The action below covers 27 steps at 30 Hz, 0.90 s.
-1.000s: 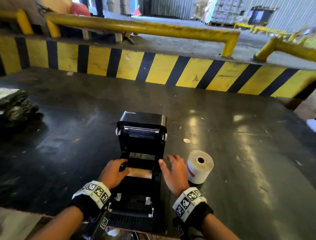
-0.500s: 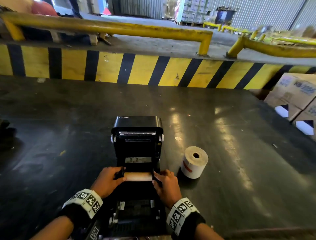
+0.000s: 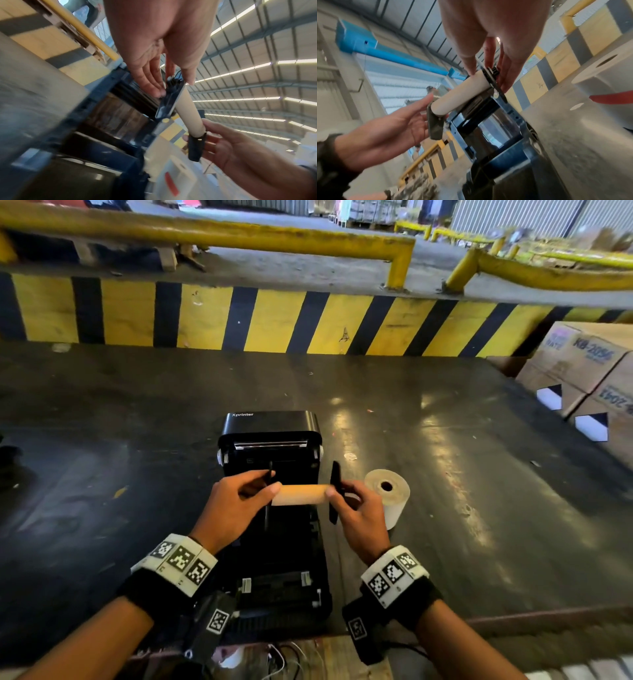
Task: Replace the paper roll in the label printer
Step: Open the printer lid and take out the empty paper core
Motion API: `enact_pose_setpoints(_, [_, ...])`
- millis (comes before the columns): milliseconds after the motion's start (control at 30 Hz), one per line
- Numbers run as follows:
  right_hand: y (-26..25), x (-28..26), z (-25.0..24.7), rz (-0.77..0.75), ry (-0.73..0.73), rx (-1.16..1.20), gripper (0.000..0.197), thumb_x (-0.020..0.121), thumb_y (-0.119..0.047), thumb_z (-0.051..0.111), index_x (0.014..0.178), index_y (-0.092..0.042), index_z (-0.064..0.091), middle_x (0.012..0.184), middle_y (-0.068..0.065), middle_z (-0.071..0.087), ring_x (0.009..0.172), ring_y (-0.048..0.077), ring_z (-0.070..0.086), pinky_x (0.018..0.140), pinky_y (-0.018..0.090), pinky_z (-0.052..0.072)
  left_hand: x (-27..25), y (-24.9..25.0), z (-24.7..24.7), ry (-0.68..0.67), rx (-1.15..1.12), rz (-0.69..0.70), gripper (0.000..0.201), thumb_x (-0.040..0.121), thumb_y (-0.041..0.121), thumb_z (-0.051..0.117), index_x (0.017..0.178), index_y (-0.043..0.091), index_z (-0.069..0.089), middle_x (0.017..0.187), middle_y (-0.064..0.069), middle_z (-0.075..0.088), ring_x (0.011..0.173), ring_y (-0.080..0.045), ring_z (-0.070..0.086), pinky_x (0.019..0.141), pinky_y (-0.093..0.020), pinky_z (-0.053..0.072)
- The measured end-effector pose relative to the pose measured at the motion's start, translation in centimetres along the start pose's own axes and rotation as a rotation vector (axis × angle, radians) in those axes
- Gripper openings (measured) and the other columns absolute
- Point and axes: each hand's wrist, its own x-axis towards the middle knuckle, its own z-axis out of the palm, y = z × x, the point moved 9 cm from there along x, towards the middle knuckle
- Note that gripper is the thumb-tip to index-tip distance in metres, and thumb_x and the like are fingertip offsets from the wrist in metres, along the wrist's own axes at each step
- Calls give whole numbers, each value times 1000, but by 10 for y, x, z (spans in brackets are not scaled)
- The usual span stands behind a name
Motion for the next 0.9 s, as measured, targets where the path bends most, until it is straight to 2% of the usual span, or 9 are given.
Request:
enact_pose_setpoints(133, [6, 3, -35, 85, -29, 136, 9, 84, -10, 68, 90, -14, 62, 88, 7, 67, 83, 17, 64, 75, 27, 53, -2, 26, 39, -53, -65, 18, 27, 85, 24, 65, 111, 16, 67, 99, 0, 71, 93, -13, 67, 82, -29, 55])
enact_pose_setpoints(233, [24, 2, -82, 155, -3, 193, 8, 84, -5, 67, 87, -12, 64, 86, 13, 67, 80, 22, 64, 77, 37, 54, -1, 31, 85, -122, -100, -39, 14, 88, 23, 61, 101, 23, 66, 95, -6, 71, 85, -22, 69, 64, -30, 60])
enact_pose_setpoints(300, [42, 2, -122, 207, 42, 187, 6, 84, -4, 66, 89, -8, 63, 85, 19, 67, 75, 27, 65, 71, 37, 56, 2, 29, 109, -106, -110, -62, 6, 87, 23, 63, 92, 25, 66, 84, -5, 71, 77, -23, 69, 57, -24, 56])
enact_pose_setpoints(400, [70, 1, -195, 275, 109, 121, 10, 84, -1, 65, 81, -9, 59, 72, 16, 64, 55, 17, 64, 52, 25, 52, 6, 22, 167, -206, 97, -58, 12, 82, 23, 70, 93, 25, 67, 73, 6, 65, 69, -9, 62, 70, -25, 51])
enact_pose_setpoints(467, [87, 2, -226, 299, 104, 42, 14, 84, 1, 66, 78, -9, 58, 67, 14, 62, 46, 6, 61, 46, 21, 50, 4, 2, 205, -309, 360, -60, 23, 77, 24, 73, 100, 22, 70, 79, -1, 68, 76, -15, 63, 74, -29, 50])
enact_pose_setpoints(533, [105, 1, -250, 324, 93, -10, 15, 82, 2, 67, 76, -9, 58, 69, 17, 63, 46, 3, 61, 46, 17, 51, 2, -21, 243, -377, 528, -82, 33, 73, 25, 74, 106, 23, 69, 100, -6, 71, 96, -22, 66, 82, -32, 52])
enact_pose_setpoints(600, [119, 0, -264, 353, 73, -29, 16, 81, 1, 68, 74, -9, 58, 71, 18, 63, 47, 8, 61, 47, 16, 52, 0, -39, 275, -422, 684, -112, 38, 74, 25, 73, 111, 23, 66, 114, -6, 68, 110, -25, 62, 90, -37, 51])
enact_pose_setpoints(700, [135, -4, -269, 387, 37, -40, 16, 81, -1, 70, 76, -10, 57, 74, 18, 64, 55, 17, 61, 48, 17, 52, -4, -57, 303, -429, 833, -170, 42, 79, 24, 69, 120, 23, 60, 126, -7, 58, 119, -28, 53, 96, -38, 47])
enact_pose_setpoints(900, [148, -7, -265, 409, -36, -51, 15, 80, -6, 72, 89, 0, 61, 92, 28, 66, 72, 27, 64, 63, 30, 56, -11, -71, 315, -407, 826, -178, 46, 83, 22, 66, 127, 20, 54, 133, -6, 48, 126, -27, 42, 101, -38, 42])
